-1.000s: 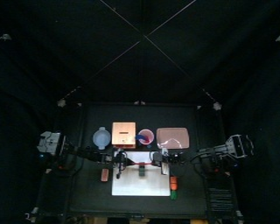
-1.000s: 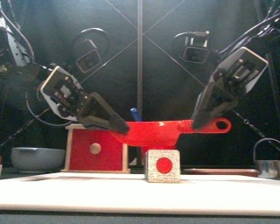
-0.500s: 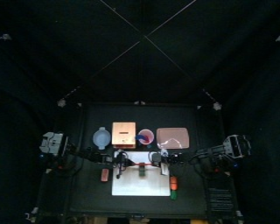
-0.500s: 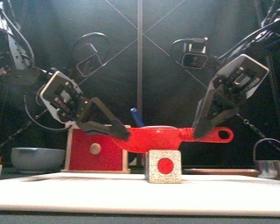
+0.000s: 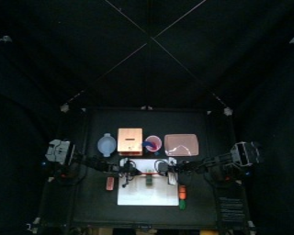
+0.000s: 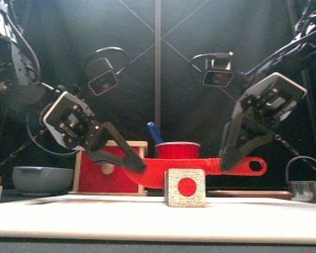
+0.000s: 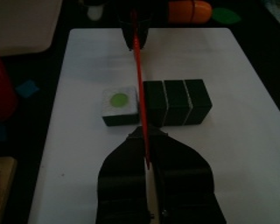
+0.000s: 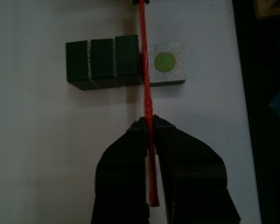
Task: Cut the sushi into 4 pieces with the knife
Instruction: Cut the sushi into 4 pieces
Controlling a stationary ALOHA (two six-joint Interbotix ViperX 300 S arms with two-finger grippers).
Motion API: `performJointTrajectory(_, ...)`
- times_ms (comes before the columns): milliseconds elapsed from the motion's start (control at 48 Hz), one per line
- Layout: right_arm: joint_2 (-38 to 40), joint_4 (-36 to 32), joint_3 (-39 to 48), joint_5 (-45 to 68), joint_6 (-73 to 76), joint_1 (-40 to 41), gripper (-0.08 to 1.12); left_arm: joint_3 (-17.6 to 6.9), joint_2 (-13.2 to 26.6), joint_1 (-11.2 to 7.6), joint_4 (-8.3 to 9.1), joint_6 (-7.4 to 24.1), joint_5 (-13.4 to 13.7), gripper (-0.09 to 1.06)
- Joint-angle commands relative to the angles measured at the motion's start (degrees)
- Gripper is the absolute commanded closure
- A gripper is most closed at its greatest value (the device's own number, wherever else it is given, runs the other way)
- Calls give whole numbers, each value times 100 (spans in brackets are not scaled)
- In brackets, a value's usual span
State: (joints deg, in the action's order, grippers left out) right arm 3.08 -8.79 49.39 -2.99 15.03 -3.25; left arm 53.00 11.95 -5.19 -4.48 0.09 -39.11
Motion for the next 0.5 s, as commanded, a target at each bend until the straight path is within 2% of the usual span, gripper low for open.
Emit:
performJointTrajectory(21,-141,18,-9,-18,-9,0,96,-9,97,-18,-141,-9,18,71)
performJointTrajectory(146,-369,62,-18,-18,-9,9,96,-18,272,9,-334,35,18,71)
performJointTrajectory(250,-404,44,-18,-18,-9,26,96,-18,325,53,-404,35,26,71)
performJointTrajectory(375,-352,0,-26,-44,-18,185,96,-44,299,149,-387,44,35,71)
performJointTrajectory(500,-264,-88,-35,-114,-18,369,96,-88,237,343,-360,44,44,71)
